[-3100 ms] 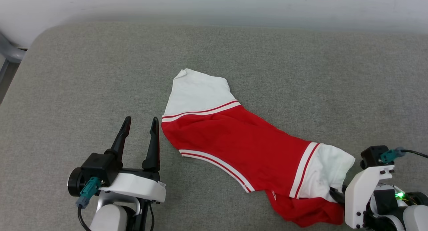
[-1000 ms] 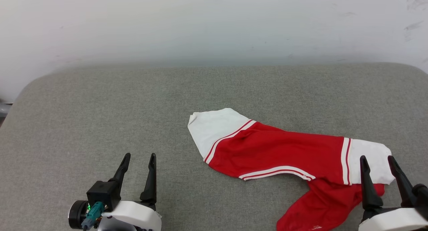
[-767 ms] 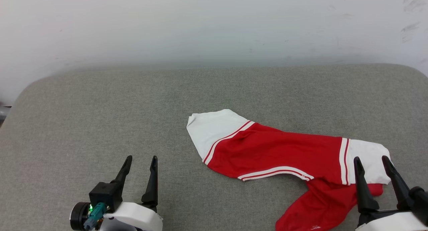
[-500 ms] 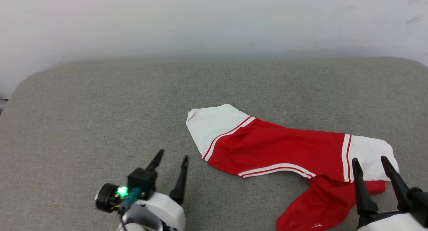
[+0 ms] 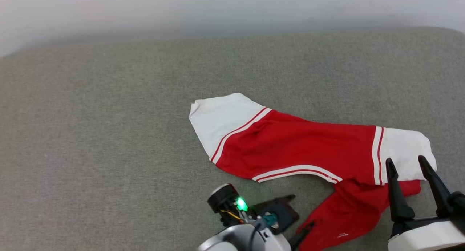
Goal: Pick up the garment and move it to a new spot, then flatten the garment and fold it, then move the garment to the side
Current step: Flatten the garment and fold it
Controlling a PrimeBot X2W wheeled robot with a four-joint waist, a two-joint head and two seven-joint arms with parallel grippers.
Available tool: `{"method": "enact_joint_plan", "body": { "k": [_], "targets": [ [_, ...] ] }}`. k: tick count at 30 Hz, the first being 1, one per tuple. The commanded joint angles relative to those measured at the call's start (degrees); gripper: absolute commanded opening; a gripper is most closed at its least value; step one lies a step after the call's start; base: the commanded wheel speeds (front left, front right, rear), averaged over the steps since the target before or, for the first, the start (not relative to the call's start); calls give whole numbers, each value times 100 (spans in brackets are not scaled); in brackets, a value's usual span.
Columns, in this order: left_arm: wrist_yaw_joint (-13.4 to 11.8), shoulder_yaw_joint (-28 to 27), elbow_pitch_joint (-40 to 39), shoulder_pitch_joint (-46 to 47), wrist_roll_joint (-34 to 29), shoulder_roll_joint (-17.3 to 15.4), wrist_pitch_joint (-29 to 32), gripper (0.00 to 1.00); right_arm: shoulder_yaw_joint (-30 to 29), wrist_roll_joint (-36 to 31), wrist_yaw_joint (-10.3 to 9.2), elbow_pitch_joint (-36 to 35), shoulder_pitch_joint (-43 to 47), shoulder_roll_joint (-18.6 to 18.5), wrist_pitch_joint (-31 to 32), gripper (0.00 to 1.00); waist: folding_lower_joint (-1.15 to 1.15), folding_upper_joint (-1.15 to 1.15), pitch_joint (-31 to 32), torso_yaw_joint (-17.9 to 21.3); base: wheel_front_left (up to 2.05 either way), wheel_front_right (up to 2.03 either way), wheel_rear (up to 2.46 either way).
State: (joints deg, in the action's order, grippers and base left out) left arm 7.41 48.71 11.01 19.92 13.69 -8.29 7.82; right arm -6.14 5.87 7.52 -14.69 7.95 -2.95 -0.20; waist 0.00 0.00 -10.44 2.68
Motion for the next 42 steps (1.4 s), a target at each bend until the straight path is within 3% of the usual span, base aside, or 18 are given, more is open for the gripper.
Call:
{"method": "enact_joint_plan", "body": {
  "k": [1,14,16,17,19,23,26,30,42],
  "targets": [
    [9,193,30,181,127,-51,101,100,-12,43,-5,-1,-80,13,6,100,0,0,-109,72,0,0,0],
    [11,2215,947,1480,1207,-409,1474,100,90,346,-5,173,-370,11,-132,100,0,0,-616,351,0,0,0],
    [12,2395,1118,1521,1347,-431,1694,37,95,383,-5,226,-397,11,-159,100,0,0,-638,384,0,0,0],
    [11,2448,1170,1540,1428,-426,1788,0,98,400,-5,251,-426,11,-184,100,0,0,-645,397,0,0,0],
    [14,2515,1209,1581,1519,-423,1830,0,85,441,-5,311,-462,11,-205,100,0,0,-653,407,0,0,0],
    [7,2450,1233,1667,1440,-469,1355,0,42,509,-5,449,-454,11,-273,100,0,0,-606,370,0,0,0],
    [-167,2164,1078,1808,1446,-529,940,0,-25,550,-5,554,-426,12,-288,100,0,0,-482,290,0,0,0],
    [-458,1855,560,1857,1464,-733,592,0,-131,596,-5,672,-355,11,-272,100,0,0,-272,158,0,0,0],
    [-1690,1020,-1707,1188,1594,-1997,510,0,-386,620,-5,738,-73,11,-97,100,0,0,177,-152,0,0,0]
  ]
}}
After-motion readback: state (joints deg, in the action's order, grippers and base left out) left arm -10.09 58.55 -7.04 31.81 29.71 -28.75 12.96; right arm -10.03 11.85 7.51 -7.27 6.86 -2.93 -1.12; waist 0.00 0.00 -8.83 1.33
